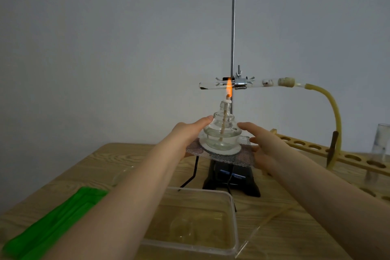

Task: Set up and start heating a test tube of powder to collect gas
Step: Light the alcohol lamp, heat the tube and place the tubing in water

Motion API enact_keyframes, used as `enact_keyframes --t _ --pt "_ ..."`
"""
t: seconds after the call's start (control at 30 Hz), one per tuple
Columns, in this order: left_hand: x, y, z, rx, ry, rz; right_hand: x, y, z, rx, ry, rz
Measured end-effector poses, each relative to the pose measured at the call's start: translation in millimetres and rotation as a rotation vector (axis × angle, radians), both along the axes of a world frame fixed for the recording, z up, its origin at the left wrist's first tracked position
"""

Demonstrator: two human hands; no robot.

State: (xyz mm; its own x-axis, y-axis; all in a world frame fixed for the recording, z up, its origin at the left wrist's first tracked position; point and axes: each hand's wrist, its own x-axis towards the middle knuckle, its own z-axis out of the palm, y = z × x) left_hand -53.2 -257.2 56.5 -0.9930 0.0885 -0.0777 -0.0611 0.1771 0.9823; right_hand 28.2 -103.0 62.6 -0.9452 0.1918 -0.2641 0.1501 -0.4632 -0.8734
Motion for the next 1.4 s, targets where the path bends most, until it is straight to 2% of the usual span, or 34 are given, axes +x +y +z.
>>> enact_keyframes --t 0.37,0.8,1.4 --pt "-1 -26 -2 0.013 -0.022 0.033 -20 -20 -4 0.031 0.003 -0.005" --pt "-17 -55 -18 0.168 -0.089 0.036 -38 -44 -12 0.080 -0.013 0.047" --pt "-23 -62 -30 0.185 -0.099 0.031 -48 -49 -19 0.098 0.014 0.026"
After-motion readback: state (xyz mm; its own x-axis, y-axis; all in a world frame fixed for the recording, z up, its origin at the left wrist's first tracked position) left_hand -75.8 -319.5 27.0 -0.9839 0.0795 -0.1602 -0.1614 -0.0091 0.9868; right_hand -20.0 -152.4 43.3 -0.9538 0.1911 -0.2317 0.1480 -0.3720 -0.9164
